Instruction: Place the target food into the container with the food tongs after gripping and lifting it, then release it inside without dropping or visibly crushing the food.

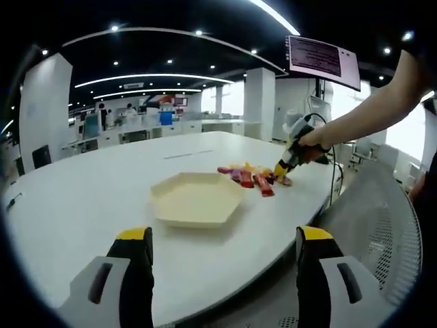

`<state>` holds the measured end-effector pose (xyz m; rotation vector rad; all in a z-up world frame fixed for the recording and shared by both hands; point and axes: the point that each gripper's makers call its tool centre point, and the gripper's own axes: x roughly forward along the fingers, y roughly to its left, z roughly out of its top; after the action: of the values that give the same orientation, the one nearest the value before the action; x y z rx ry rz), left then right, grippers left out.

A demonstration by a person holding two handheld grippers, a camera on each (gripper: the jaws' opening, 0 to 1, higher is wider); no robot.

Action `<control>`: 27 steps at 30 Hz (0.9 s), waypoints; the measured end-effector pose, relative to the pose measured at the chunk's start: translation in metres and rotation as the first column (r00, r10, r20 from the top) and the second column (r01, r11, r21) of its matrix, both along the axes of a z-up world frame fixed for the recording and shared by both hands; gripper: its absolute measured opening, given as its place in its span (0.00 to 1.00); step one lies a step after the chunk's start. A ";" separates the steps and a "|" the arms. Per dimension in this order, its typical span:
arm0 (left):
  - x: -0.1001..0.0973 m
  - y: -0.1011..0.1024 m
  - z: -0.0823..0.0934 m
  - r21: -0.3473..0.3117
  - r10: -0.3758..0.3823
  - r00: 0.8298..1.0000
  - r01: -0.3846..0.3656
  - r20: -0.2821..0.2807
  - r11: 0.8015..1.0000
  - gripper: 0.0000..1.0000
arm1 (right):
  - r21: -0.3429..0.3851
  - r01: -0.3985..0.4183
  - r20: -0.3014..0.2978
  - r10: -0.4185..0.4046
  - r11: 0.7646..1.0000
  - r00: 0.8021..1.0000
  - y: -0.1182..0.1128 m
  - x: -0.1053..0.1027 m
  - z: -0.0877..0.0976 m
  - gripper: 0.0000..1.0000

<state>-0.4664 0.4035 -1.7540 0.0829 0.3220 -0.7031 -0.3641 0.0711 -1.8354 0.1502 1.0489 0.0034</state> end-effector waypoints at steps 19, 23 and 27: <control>-0.001 -0.001 0.001 -0.003 -0.010 1.000 0.010 0.011 1.000 0.82 | 0.037 -0.041 -0.014 0.041 0.998 0.999 -0.001 0.001 0.000 0.21; 0.000 -0.001 0.001 -0.002 -0.010 1.000 0.010 0.009 1.000 0.83 | 0.046 -0.047 -0.016 0.047 0.998 0.999 -0.002 0.001 0.004 0.22; -0.001 -0.001 0.000 -0.001 -0.015 1.000 0.015 0.006 1.000 0.83 | 0.071 -0.056 -0.011 0.056 0.996 0.998 0.003 0.005 0.021 0.22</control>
<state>-0.4672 0.4023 -1.7540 0.0862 0.3157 -0.7180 -0.3595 0.0741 -1.8144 0.1847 1.0662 0.0902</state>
